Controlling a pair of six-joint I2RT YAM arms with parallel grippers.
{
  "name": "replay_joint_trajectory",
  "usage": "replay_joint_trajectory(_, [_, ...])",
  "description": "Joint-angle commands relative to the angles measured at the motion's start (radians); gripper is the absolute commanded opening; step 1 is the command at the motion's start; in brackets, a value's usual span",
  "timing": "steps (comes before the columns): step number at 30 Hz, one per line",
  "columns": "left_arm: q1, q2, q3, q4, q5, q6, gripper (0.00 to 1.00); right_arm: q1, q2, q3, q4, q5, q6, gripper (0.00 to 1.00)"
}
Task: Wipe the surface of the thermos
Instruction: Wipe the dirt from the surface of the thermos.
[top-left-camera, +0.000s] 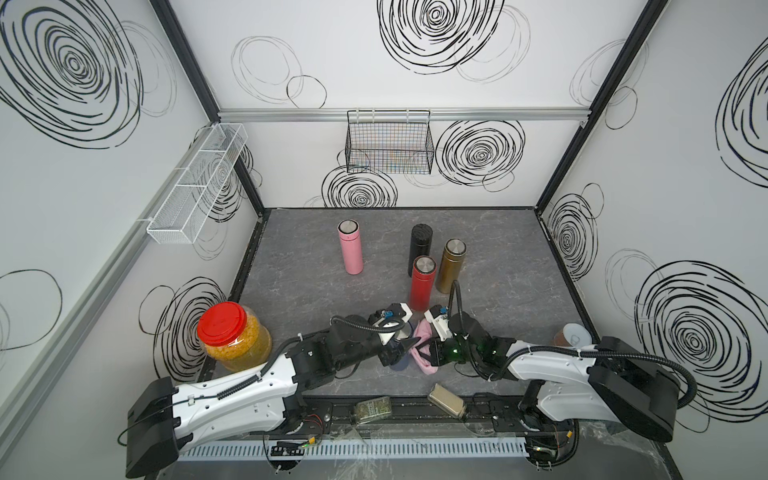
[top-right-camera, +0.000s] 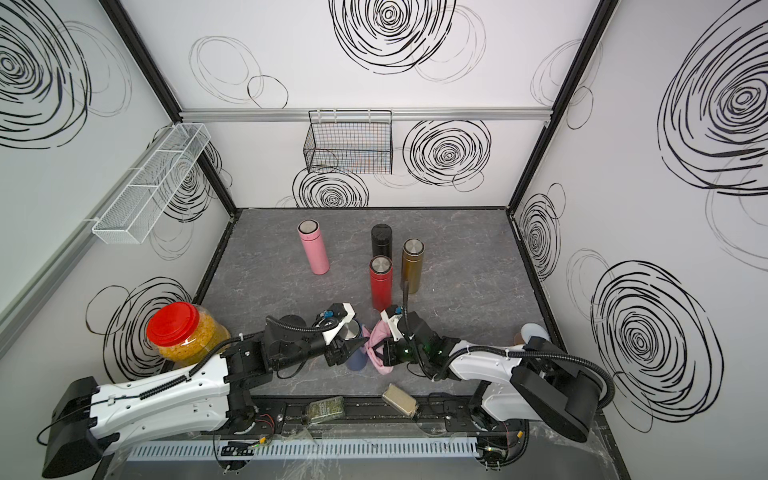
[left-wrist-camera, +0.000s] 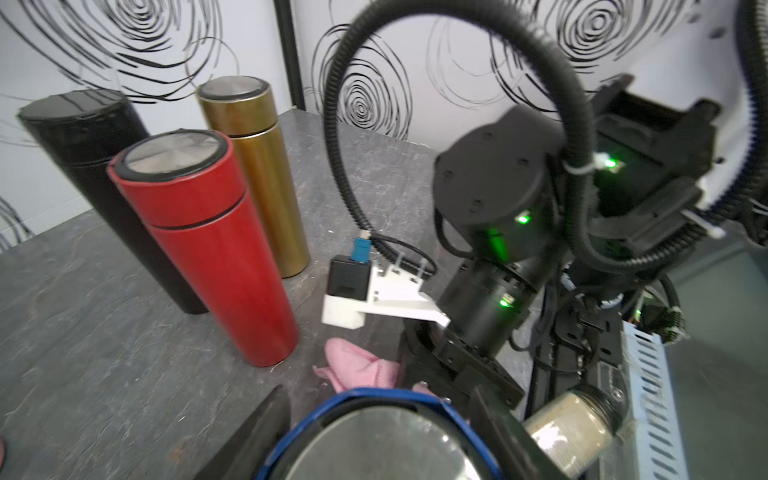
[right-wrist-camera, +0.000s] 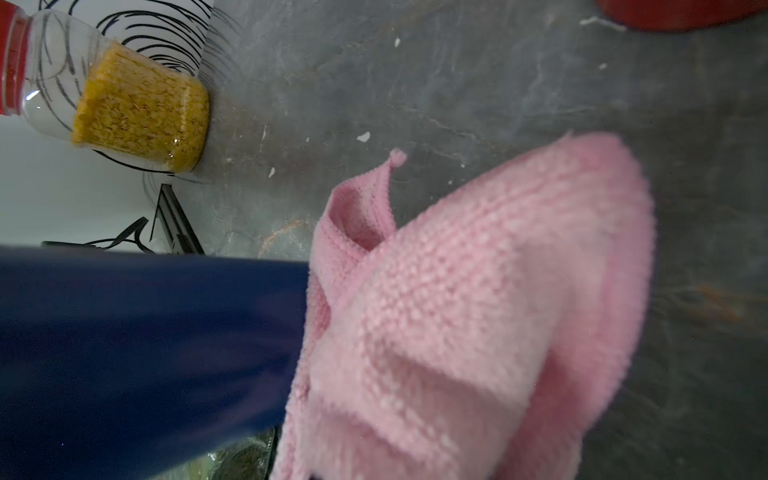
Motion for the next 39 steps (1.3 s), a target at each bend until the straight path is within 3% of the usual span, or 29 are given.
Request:
replay_joint_trajectory(1, [0.017,0.011,-0.021,0.002,-0.213,-0.019,0.00,0.012,-0.096,0.011,0.033,0.065,0.006,0.00])
replay_joint_trajectory(4, [0.024,0.022,0.003,-0.013,-0.341,-0.092,0.00,0.032,-0.181,0.022,0.001,0.082,-0.023,0.00])
replay_joint_trajectory(8, [0.035,0.046,0.044,-0.045,-0.408,-0.192,0.00,0.080,-0.240,0.039,0.002,0.102,-0.063,0.00])
replay_joint_trajectory(14, [0.029,0.100,0.079,-0.066,-0.454,-0.347,0.00,0.133,-0.104,0.040,0.068,0.144,-0.047,0.00])
replay_joint_trajectory(19, [-0.006,0.113,0.093,-0.103,-0.579,-0.523,0.00,0.236,0.007,0.101,0.072,0.290,-0.064,0.00])
replay_joint_trajectory(26, [-0.047,0.138,0.176,-0.259,-0.681,-0.724,0.00,0.368,0.053,0.260,0.144,0.527,-0.219,0.00])
replay_joint_trajectory(32, [-0.073,0.131,0.206,-0.299,-0.706,-0.770,0.00,0.375,0.156,0.312,0.185,0.625,-0.176,0.00])
replay_joint_trajectory(39, [-0.073,0.098,0.192,-0.294,-0.702,-0.747,0.00,0.372,0.263,0.201,0.233,0.643,0.000,0.00])
